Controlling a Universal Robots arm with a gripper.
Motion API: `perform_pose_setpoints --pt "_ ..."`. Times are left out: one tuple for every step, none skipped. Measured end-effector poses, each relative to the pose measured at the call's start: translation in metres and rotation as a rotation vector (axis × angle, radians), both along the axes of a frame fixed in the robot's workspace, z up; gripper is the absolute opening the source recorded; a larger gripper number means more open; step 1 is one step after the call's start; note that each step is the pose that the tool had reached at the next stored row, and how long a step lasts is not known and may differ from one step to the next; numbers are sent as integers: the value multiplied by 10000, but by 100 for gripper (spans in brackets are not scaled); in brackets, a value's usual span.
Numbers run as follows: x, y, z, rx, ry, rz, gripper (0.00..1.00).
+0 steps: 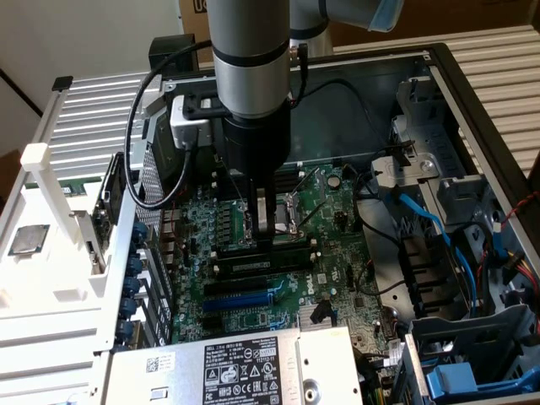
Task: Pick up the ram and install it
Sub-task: 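Press down the ram until it locks into place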
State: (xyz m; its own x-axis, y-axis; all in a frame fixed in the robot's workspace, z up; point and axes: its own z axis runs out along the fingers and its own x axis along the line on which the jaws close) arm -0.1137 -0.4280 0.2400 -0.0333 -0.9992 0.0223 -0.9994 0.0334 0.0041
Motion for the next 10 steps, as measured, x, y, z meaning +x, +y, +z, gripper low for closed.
perform_pose_setpoints --pt "0 0 18 1 0 0 11" --pt "0 0 28 1 0 0 11" --pt "0 0 38 0 0 0 11" --pt "0 0 41 1 -1 0 11" --pt "0 0 41 2 -2 0 11" --pt "0 0 41 2 -2 0 11" --pt "0 0 41 2 -1 0 11" --pt "0 0 41 2 -1 0 11" --pt "0 0 41 1 -1 -4 11" --pt "0 0 42 1 -1 -77 11"
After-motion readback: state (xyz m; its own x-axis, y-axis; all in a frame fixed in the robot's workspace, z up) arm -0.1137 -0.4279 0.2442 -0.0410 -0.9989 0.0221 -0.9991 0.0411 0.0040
